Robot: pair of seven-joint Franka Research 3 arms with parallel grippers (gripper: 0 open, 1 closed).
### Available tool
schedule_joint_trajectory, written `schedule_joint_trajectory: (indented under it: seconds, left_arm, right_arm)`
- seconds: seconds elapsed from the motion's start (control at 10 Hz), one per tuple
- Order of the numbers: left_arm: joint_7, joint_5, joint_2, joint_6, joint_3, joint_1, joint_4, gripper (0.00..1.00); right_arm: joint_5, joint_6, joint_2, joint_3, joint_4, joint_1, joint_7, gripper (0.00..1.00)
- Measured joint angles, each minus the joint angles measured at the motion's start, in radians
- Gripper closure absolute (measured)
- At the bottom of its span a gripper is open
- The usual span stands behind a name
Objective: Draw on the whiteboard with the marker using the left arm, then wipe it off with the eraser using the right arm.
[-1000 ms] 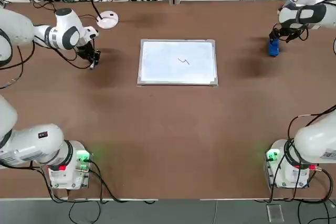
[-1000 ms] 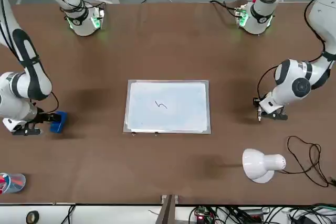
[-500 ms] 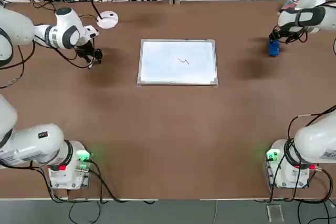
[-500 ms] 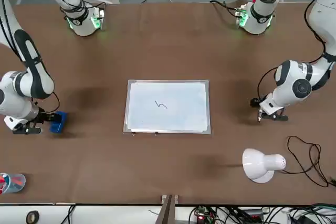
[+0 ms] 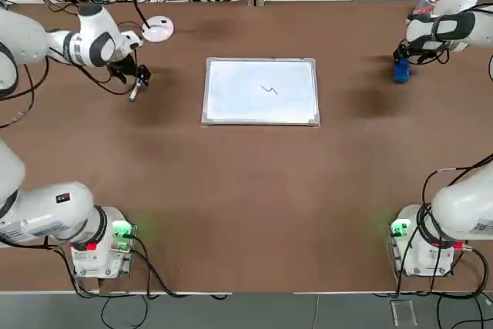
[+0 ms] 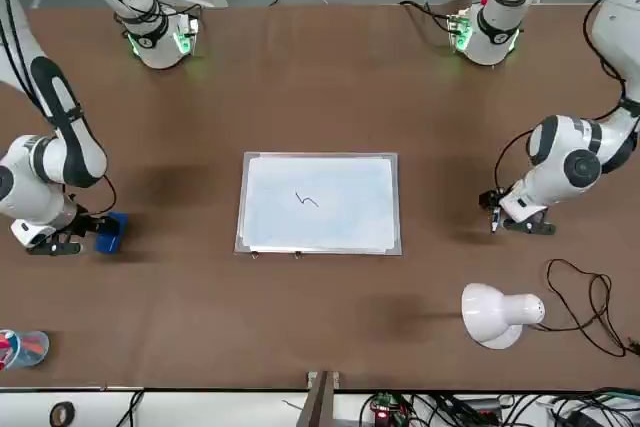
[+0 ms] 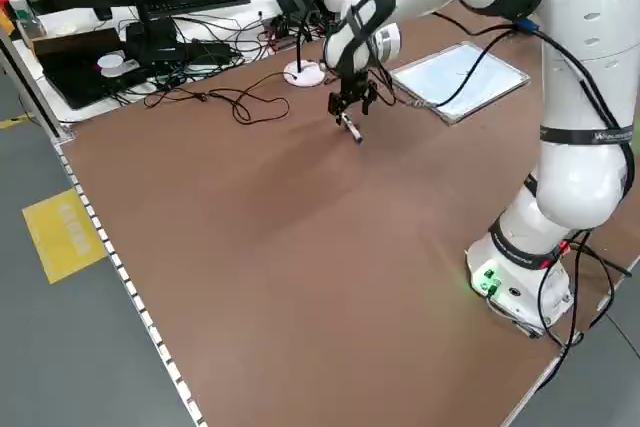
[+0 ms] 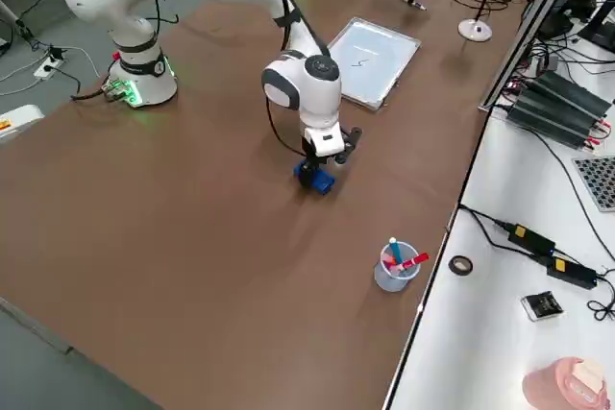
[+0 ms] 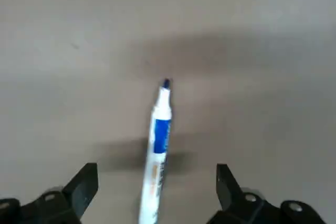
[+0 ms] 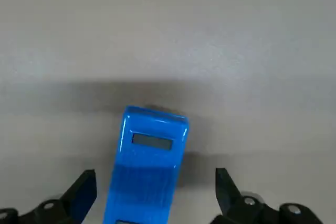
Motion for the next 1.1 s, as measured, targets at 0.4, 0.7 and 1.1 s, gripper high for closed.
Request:
schedule_joint_trajectory:
  seconds: [0.4,0.7,1.1]
  left_arm:
    - [0.0,-0.006,-0.175,-0.369,-0.002,-0.039,0.193,0.0]
    - [0.006,-0.072,-0.314,-0.531,0.022,-0.079,0.311,0.0]
    - [0.01,-0.115,-0.454,-0.648,0.159,-0.233,0.329,0.0]
  right_arm:
    - [0.0,0.029,0.005,0.0,-0.01,0.002,0.001,0.0]
    - [0.0,0.065,0.025,0.001,-0.022,0.003,0.001,0.0]
    - [0.0,0.069,0.034,0.001,-0.022,0.004,0.002,0.04]
